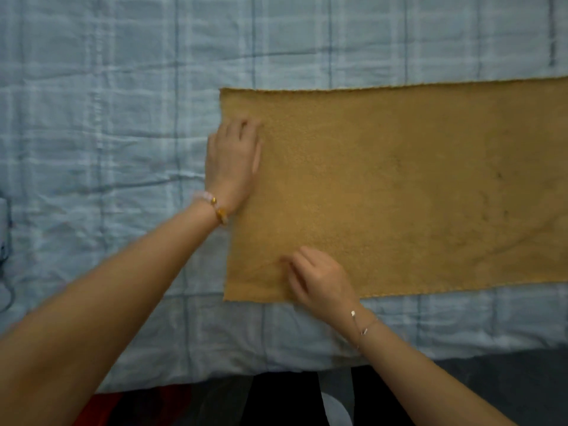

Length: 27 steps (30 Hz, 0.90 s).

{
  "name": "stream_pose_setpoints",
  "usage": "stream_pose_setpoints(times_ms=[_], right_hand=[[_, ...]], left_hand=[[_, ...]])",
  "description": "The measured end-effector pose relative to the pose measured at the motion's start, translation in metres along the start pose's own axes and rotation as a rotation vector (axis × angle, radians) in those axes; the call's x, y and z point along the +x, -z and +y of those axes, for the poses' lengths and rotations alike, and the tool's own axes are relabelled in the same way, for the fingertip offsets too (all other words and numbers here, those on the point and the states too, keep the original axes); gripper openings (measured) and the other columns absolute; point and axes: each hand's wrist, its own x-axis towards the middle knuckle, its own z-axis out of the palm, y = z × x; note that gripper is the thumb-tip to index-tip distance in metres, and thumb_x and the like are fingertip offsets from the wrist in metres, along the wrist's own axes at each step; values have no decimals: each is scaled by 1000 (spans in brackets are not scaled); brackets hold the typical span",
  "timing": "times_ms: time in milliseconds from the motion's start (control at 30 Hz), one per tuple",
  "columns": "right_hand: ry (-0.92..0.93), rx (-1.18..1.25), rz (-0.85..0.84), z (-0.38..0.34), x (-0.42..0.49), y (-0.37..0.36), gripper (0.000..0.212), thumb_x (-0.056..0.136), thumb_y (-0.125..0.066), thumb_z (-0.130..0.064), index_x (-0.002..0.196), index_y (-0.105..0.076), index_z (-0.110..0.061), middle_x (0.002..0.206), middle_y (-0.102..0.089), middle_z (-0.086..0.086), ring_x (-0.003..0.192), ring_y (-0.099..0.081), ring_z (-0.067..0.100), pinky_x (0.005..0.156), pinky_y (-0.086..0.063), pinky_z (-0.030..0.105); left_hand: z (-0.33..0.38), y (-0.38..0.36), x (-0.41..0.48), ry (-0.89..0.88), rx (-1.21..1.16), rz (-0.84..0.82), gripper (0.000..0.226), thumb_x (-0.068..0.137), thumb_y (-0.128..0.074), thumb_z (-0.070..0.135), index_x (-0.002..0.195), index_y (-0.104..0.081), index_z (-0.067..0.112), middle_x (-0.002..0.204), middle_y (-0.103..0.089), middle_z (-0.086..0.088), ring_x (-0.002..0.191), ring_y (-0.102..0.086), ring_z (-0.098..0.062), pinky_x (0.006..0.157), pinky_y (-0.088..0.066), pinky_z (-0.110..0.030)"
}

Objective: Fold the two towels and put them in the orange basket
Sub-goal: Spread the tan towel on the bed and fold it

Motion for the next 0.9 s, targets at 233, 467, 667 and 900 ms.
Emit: stream_pose_setpoints(times_ms=[233, 467, 667, 900], right_hand=[[-254, -138, 286, 98, -13, 77, 16, 81, -53, -10, 90, -66, -7, 77, -63, 9, 72, -55, 23, 66, -40, 29], [-460, -169, 363, 214, -81, 168, 32, 82, -43, -24, 96, -65, -7, 80, -63, 10, 74, -60, 29, 71, -39, 28], [-487, -196, 291, 287, -146, 227, 23, 80, -55, -11, 100, -64, -6, 88, -63, 12, 81, -59, 31, 77, -44, 36], [-664, -314, 252, 357, -201, 293, 26, 79, -61, -10, 105, -63, -5, 102, -62, 19, 93, -54, 39, 82, -46, 45]], left_hand=[[86, -30, -65, -122, -70, -175, 36, 88, -39, 27, 112, -61, 10, 114, -61, -14, 102, -59, -33, 89, -43, -41], [163, -37, -76, -39, -96, -164, 32, 84, -48, 19, 109, -61, 4, 112, -61, -20, 99, -59, -38, 85, -46, -47], [269, -59, -81, -10, -130, -169, 40, 84, -40, 27, 109, -61, 5, 112, -61, -19, 100, -58, -37, 84, -46, -46], [357, -83, -100, 147, -163, -258, 45, 83, -36, 30, 111, -61, 5, 112, -59, -17, 98, -57, -37, 82, -48, -46]])
